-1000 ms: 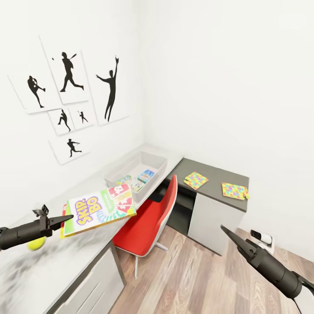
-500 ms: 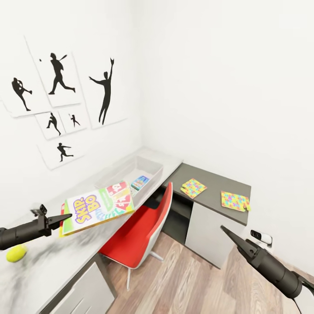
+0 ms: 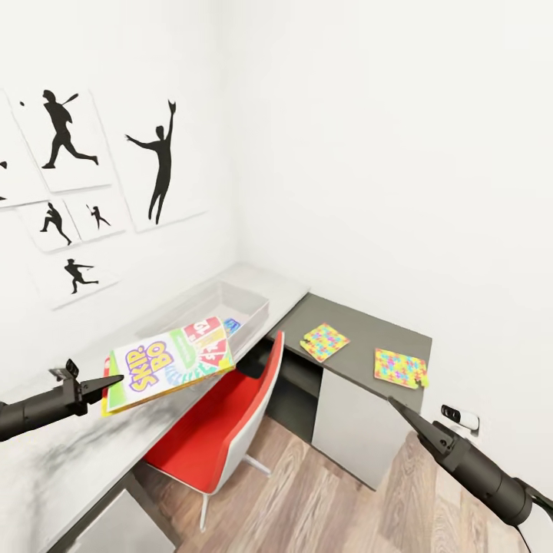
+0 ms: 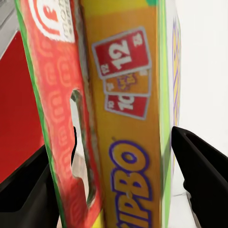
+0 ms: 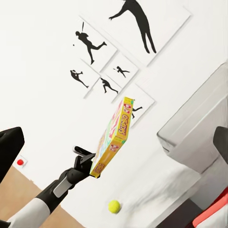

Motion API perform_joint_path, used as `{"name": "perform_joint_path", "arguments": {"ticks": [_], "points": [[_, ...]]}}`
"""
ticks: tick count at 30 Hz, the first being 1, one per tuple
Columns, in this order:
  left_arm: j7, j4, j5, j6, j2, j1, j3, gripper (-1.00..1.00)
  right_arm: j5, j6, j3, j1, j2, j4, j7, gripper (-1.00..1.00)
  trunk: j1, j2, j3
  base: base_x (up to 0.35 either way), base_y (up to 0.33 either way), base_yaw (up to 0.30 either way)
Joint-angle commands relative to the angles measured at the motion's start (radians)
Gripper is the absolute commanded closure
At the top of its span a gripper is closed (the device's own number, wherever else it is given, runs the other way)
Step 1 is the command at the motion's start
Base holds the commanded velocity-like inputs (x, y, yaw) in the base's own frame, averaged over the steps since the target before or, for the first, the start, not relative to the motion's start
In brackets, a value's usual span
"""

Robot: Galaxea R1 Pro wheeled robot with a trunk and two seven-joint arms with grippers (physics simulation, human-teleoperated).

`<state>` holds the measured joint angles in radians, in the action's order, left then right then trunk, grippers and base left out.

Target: Put all the toys in the child's room - the three board games (two on the bed and one on the table), the two jigsaw puzzles on the table, and the tennis ball on the table - inside the toy box on the table in the child's room.

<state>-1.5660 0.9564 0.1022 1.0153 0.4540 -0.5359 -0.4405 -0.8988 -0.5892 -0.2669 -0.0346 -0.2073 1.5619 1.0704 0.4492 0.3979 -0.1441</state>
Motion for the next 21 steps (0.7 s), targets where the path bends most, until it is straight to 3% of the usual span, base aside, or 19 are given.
{"name": "perform_joint_path", "arguments": {"ticks": [1,15,21], "points": [[-0.005,0.001,0.001,0.009,0.0,-0.001,-0.001,1.0,-0.006,-0.008,0.0,-0.001,0.0,0.0,0.0,-1.0,0.001,0.002,-0.002,0.141,-0.307,0.121],[-0.005,-0.001,-0.001,0.009,0.0,-0.001,-0.004,1.0,-0.006,-0.008,0.0,-0.001,0.0,0.0,0.0,-1.0,0.001,0.002,0.004,0.133,-0.315,0.252],[-0.005,-0.001,-0.001,0.009,0.0,-0.001,-0.046,1.0,-0.006,-0.008,0.001,-0.001,0.0,0.0,0.002,-1.0,0.001,0.002,0.006,0.216,-0.248,0.275]]}}
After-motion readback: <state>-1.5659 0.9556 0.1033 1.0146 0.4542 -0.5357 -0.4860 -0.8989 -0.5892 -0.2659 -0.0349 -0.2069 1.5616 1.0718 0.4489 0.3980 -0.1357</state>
